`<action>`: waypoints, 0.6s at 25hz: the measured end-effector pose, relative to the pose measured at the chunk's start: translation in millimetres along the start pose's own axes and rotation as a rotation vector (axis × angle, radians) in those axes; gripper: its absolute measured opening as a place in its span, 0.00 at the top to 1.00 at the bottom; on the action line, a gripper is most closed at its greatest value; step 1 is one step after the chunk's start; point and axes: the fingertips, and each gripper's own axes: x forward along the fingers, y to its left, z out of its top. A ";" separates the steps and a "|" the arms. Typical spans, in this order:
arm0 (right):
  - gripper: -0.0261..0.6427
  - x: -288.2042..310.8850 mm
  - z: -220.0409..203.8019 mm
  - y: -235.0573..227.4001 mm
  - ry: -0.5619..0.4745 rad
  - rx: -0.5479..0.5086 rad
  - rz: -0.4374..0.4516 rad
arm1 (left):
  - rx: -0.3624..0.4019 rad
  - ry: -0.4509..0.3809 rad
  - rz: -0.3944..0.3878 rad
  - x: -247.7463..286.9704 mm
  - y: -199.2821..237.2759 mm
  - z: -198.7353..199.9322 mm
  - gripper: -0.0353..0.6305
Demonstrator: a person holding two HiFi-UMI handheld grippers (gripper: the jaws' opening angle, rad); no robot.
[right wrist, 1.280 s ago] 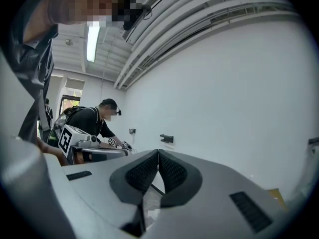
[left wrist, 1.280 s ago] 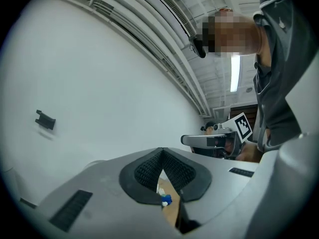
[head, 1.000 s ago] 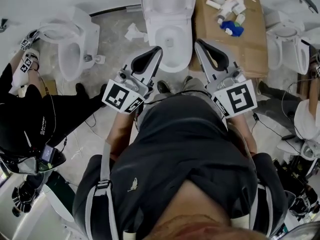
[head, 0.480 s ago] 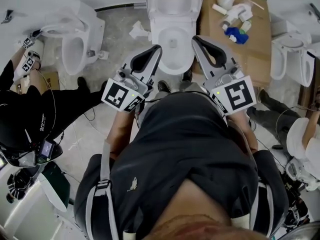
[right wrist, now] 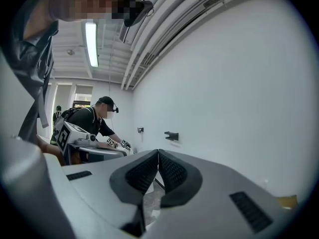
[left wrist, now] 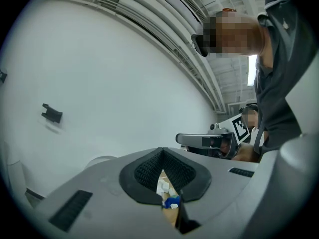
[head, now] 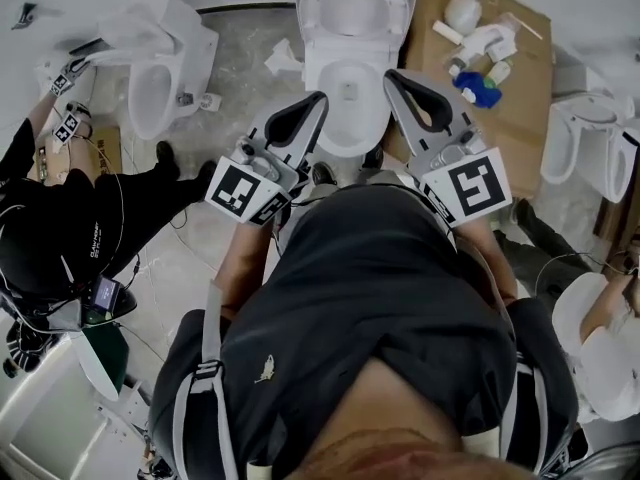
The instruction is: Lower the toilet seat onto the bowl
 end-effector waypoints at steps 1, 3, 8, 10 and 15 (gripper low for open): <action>0.95 2.0 0.2 -4.5 -0.001 0.001 0.006 | 0.004 0.000 0.007 4.5 1.8 0.3 0.94; 0.95 4.7 -0.8 -13.7 0.000 0.002 0.019 | 0.012 0.000 0.019 14.0 4.9 0.5 0.94; 0.95 8.3 -4.4 -40.4 0.002 0.003 0.039 | 0.017 0.003 0.035 39.7 8.6 -2.0 0.94; 0.95 7.6 -7.8 -49.9 0.013 0.007 0.047 | 0.024 0.006 0.035 50.5 7.9 -3.9 0.94; 0.95 7.2 -10.3 -70.5 -0.002 0.022 0.055 | 0.037 0.011 0.036 71.9 4.6 -3.8 0.94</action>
